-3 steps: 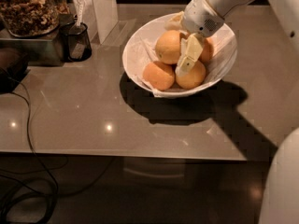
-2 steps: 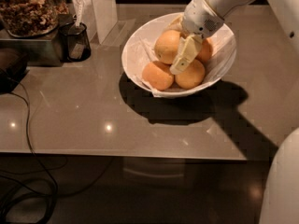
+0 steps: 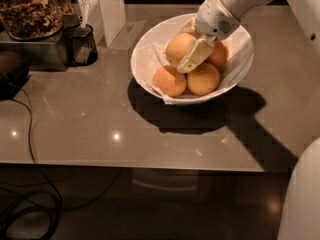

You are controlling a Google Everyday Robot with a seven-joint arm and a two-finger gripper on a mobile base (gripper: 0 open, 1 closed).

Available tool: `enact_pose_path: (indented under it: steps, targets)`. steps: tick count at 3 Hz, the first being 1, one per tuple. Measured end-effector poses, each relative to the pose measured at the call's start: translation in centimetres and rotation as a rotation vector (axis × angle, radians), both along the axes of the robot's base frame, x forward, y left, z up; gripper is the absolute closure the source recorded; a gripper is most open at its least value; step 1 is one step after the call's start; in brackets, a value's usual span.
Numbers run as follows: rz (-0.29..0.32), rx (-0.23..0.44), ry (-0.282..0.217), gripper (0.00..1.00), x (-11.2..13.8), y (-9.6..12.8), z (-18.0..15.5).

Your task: Pick orange from white bowl

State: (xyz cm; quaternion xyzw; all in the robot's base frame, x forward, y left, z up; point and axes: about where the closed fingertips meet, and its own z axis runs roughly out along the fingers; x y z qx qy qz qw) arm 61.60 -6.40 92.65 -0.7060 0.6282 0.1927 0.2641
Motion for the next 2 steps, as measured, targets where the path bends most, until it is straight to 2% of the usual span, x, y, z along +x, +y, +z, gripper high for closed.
enact_pose_path:
  steps: [1,2]
  targets:
    - [0.000,0.000,0.000,0.89,0.00,0.00,0.00]
    - [0.000,0.000,0.000,1.00,0.01,0.01,0.00]
